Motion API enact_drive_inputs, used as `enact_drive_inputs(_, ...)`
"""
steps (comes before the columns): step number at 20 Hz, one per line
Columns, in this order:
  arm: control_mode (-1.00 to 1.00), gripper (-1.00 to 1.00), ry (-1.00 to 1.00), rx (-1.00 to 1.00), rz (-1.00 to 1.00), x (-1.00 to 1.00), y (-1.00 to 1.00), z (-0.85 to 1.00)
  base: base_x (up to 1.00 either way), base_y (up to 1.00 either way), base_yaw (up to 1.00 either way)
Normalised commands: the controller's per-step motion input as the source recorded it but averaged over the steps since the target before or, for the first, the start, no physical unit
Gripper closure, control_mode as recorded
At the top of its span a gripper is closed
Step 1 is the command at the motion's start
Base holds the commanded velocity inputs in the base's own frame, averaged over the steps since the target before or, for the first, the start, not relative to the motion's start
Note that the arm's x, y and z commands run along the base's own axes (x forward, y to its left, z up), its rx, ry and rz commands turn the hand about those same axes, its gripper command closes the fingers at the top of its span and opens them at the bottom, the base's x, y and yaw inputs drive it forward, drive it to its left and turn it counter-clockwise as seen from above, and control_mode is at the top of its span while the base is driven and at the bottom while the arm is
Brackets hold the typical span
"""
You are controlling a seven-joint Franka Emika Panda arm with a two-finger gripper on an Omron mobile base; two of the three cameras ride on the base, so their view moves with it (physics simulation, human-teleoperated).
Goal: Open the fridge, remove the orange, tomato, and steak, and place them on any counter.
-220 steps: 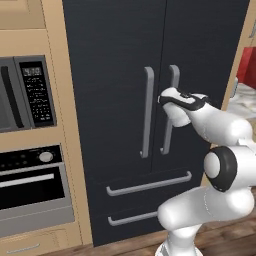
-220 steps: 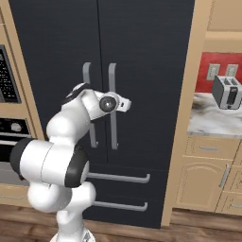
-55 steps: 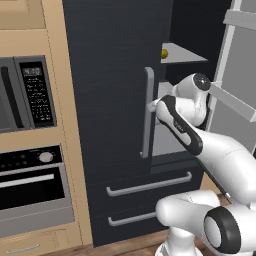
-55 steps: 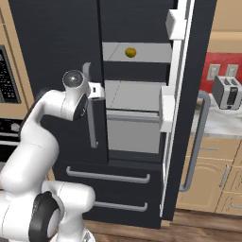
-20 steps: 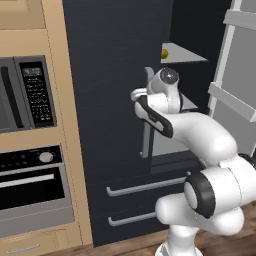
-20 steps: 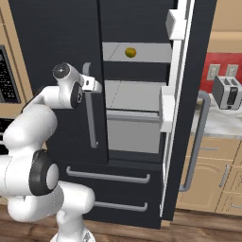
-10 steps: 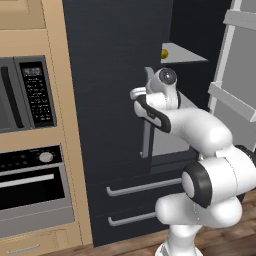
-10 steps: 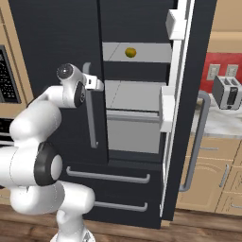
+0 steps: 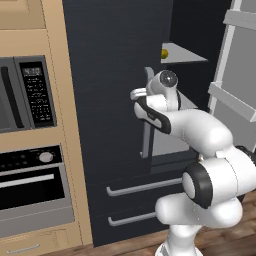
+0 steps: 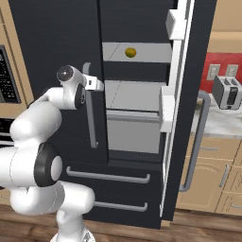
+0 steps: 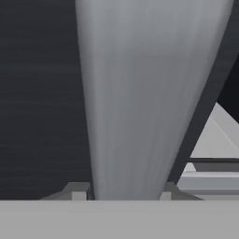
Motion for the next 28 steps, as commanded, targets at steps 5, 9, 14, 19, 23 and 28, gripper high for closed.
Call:
enact_drive_inputs(5, -1.00, 1.00, 0.00, 0.00, 0.00, -0.36, 0.14, 0.00, 0.00, 0.00, 0.00)
enact_drive_inputs(9, -1.00, 1.00, 0.00, 0.00, -0.17, -0.52, 0.46, 0.00, 0.00, 0.00, 0.00)
enact_drive_inputs(14, -1.00, 1.00, 0.00, 0.00, -0.37, -0.91, 0.56, 0.00, 0.00, 0.00, 0.00)
enact_drive_inputs(19, -1.00, 1.00, 0.00, 0.00, -0.47, -1.00, 0.57, 0.00, 0.00, 0.00, 0.00)
enact_drive_inputs(23, -1.00, 1.00, -0.01, 0.00, -0.37, -1.00, 0.18, 0.00, 0.00, 0.00, 0.00)
enact_drive_inputs(28, -1.00, 1.00, -0.05, 0.00, -0.28, -1.00, 0.09, 0.00, 0.00, 0.00, 0.00)
